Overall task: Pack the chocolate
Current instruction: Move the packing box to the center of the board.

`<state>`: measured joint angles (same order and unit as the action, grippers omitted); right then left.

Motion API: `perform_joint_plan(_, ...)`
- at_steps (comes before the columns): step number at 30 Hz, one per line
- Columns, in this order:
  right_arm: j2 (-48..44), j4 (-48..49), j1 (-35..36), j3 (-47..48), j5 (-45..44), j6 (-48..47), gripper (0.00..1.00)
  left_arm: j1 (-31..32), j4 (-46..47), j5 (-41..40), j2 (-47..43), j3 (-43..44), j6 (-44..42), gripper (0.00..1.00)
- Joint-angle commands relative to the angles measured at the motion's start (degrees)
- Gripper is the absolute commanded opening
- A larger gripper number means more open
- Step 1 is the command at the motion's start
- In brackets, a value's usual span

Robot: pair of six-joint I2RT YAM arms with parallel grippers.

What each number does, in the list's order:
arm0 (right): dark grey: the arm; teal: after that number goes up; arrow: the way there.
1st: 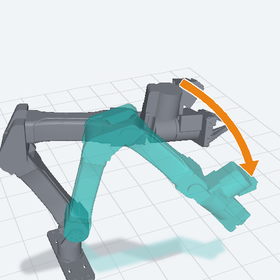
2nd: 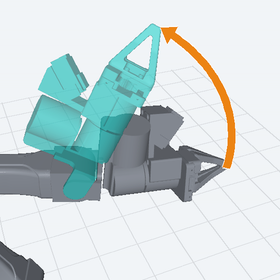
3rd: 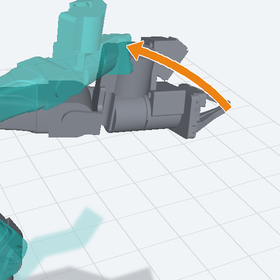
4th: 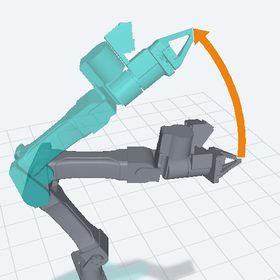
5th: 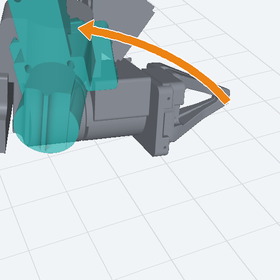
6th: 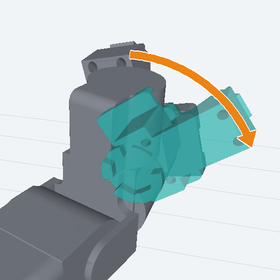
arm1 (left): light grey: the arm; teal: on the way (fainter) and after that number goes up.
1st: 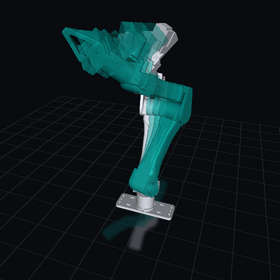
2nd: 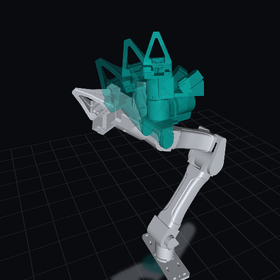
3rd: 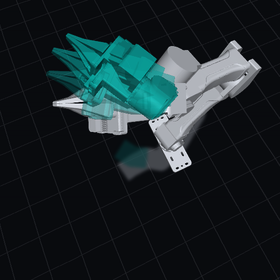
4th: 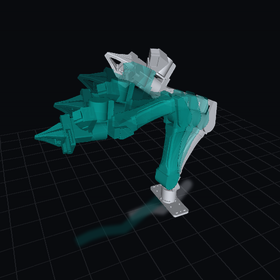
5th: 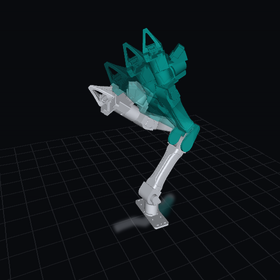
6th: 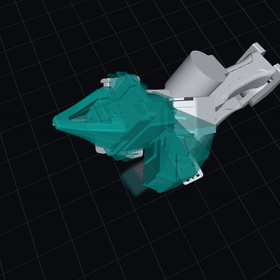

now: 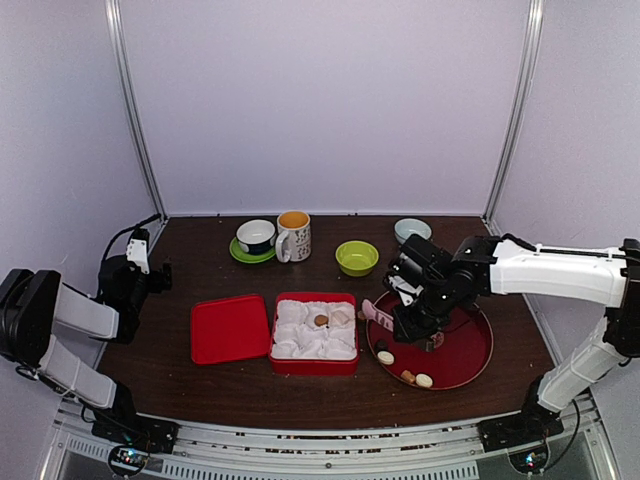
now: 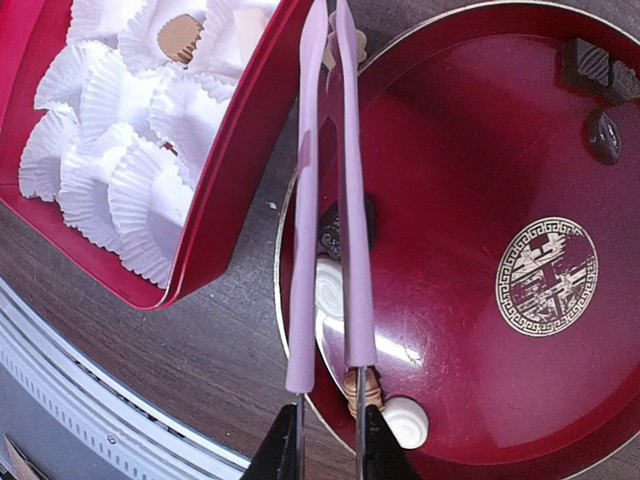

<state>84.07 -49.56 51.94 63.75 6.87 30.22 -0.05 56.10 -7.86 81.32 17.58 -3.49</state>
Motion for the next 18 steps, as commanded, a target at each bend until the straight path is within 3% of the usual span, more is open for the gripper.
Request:
perform_joint_plan(1,2.89,1.96,1.85,3.34,0.85,1.98,0.19,-0.56,3.32,0.46,0.32,0.62,0.33,0.98)
perform_joint_plan(12,8.51,3.09,4.67,7.70,2.59,2.93,0.18,-0.51,3.27,0.39,0.32,0.61,0.32,0.98)
perform_joint_plan(18,7.04,-1.05,5.09,6.67,-0.37,5.21,0.18,-0.56,3.26,0.43,0.32,0.61,0.32,0.98)
